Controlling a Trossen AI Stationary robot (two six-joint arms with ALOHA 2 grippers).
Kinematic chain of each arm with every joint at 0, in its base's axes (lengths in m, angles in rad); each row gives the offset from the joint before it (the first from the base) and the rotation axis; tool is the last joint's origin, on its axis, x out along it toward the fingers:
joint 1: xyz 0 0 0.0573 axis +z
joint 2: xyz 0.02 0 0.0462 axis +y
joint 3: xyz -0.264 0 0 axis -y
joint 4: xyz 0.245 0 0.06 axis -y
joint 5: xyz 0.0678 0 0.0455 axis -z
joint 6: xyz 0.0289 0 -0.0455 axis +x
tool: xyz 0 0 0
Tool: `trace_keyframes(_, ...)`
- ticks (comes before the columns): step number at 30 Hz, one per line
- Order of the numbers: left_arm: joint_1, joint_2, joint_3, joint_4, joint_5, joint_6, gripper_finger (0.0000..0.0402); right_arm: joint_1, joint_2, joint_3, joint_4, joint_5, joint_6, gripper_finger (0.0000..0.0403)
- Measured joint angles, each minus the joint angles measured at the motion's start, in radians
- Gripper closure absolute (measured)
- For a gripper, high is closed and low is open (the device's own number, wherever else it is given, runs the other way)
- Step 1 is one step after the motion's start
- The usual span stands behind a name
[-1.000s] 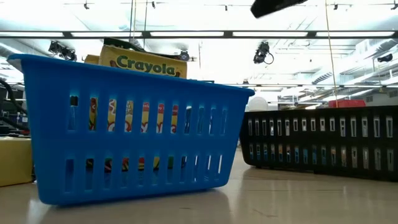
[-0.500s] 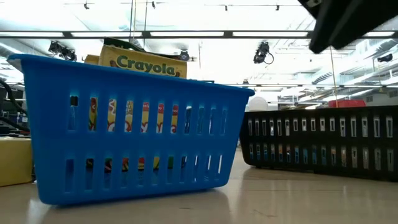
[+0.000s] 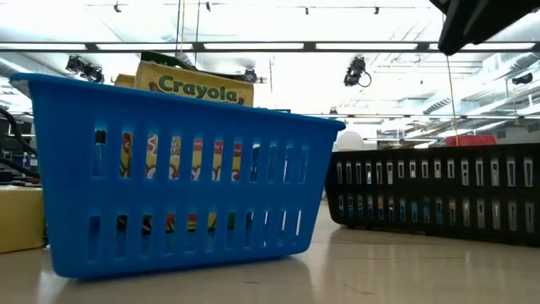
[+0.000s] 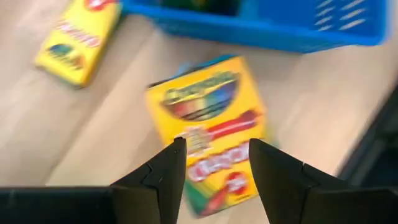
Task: Pick & Place Office Desk Supplies
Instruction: Put the yellow crayon box into the blue bin
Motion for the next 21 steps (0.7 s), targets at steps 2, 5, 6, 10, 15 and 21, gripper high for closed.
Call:
trace_keyframes(2,0.005,0.0,0.0,-0.049,0.013,-0.02,0.0219,0.0,0.0,0.0,-0.011,-0.007,0.008,0.0295)
trace_keyframes(5,0.026,0.0,0.0,-0.067,0.028,-0.01,0.0209,-0.001,0.0,0.0,-0.023,-0.025,0.004,0.0295)
trace_keyframes(6,0.035,0.0,0.0,-0.057,0.042,0.01,0.0202,0.0,0.0,0.0,-0.024,-0.036,0.002,0.0295)
trace_keyframes(10,0.072,0.0,0.0,-0.009,0.121,0.076,0.0161,-0.002,0.0,0.0,-0.044,-0.07,-0.008,0.0295)
trace_keyframes(15,0.092,0.0,0.0,-0.035,0.148,0.066,0.011,-0.002,0.0,0.0,-0.086,-0.074,-0.005,0.0295)
trace_keyframes(21,0.096,0.005,-0.011,-0.054,0.135,0.006,0.0102,-0.002,0.0,0.0,-0.108,-0.075,-0.021,0.0295)
